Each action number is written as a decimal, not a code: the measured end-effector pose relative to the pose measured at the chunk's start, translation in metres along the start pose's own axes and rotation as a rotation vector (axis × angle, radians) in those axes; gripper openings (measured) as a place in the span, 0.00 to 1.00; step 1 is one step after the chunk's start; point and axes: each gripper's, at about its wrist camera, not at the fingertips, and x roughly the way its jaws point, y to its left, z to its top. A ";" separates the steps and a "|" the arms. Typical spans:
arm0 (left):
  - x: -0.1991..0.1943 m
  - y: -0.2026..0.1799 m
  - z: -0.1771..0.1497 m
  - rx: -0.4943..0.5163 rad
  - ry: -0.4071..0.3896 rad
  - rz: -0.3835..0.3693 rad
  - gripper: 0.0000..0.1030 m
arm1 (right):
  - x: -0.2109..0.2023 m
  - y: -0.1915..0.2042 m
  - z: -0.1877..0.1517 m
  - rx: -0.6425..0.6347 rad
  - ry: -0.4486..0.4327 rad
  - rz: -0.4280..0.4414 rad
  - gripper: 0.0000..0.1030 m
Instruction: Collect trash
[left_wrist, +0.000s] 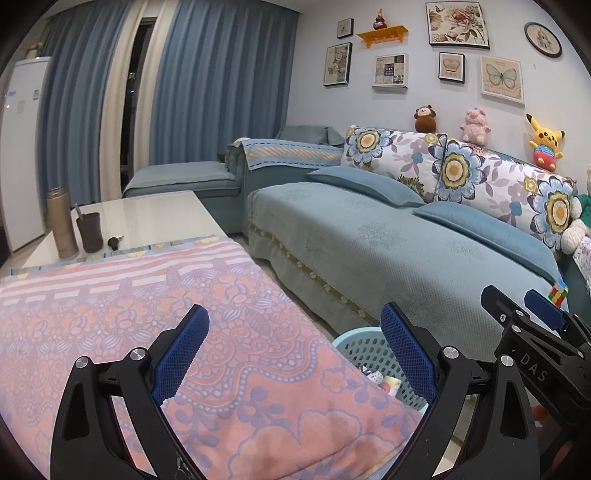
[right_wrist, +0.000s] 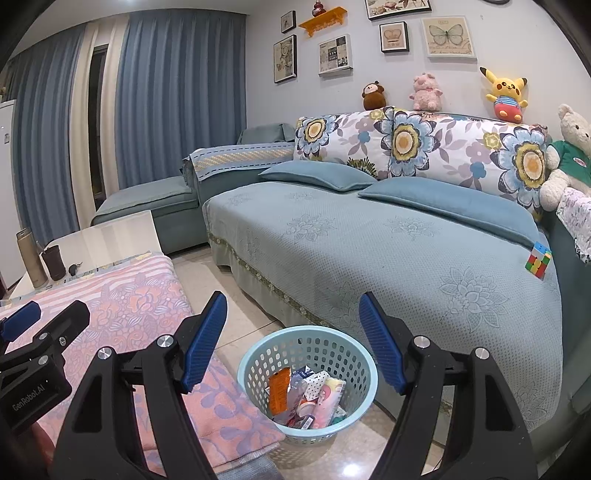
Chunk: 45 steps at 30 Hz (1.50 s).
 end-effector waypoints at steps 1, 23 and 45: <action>0.000 0.000 0.000 -0.001 -0.001 0.001 0.89 | 0.000 0.000 0.000 0.001 0.000 -0.001 0.68; -0.003 -0.005 0.001 -0.007 -0.004 0.005 0.91 | 0.004 0.002 -0.003 0.003 0.011 0.009 0.69; -0.005 -0.010 0.003 -0.005 -0.013 0.020 0.91 | 0.005 0.001 -0.003 0.003 0.010 0.009 0.69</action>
